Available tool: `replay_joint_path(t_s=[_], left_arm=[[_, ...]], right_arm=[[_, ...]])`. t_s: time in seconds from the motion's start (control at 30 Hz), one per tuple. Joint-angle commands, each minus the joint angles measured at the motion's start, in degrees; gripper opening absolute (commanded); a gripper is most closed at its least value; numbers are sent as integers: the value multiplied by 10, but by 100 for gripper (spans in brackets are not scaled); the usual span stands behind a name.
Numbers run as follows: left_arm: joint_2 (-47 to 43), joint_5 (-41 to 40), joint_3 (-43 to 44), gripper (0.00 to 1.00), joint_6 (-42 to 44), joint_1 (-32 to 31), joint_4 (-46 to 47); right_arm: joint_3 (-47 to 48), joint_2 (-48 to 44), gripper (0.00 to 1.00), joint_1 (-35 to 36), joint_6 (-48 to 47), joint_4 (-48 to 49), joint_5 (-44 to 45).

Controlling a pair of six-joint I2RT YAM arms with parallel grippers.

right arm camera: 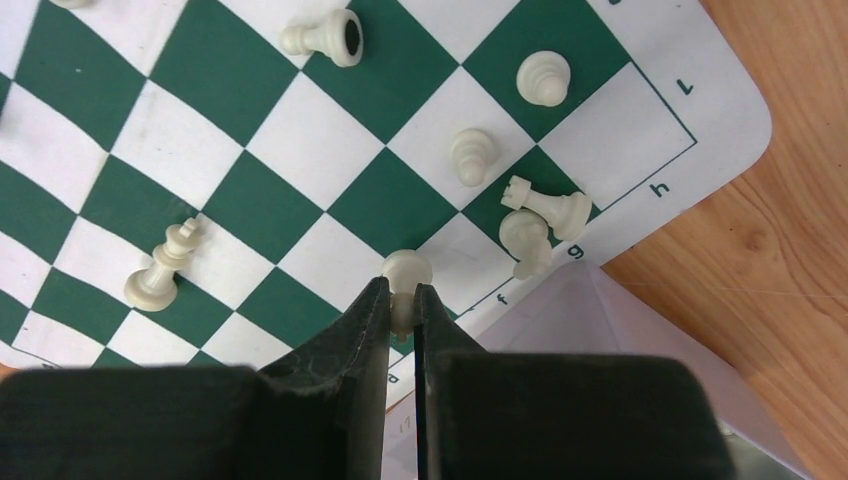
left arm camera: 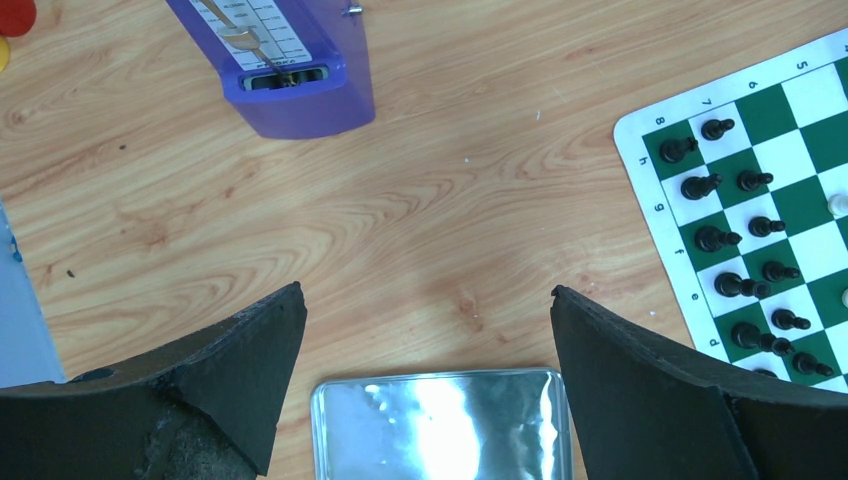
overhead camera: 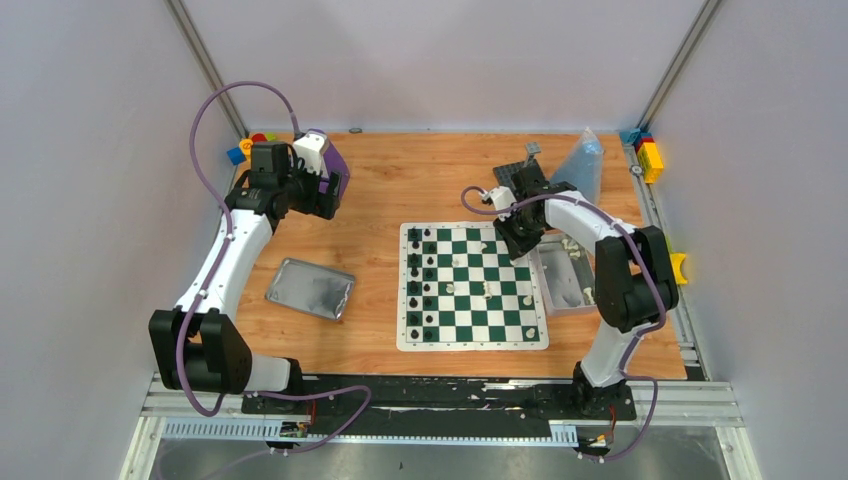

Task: Set up the chess pieces on the board
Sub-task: Place the chess piece on the chessboard.

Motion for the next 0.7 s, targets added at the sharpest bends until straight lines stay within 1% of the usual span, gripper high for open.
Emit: replay_joint_path(t_s=[0.0, 0.67], left_arm=[[-6, 4, 0, 100, 7, 5, 17], [-2, 4, -2, 100, 8, 4, 18]], right_arm=[[28, 15, 0, -12, -7, 15, 21], [19, 31, 2, -34, -19, 21, 30]])
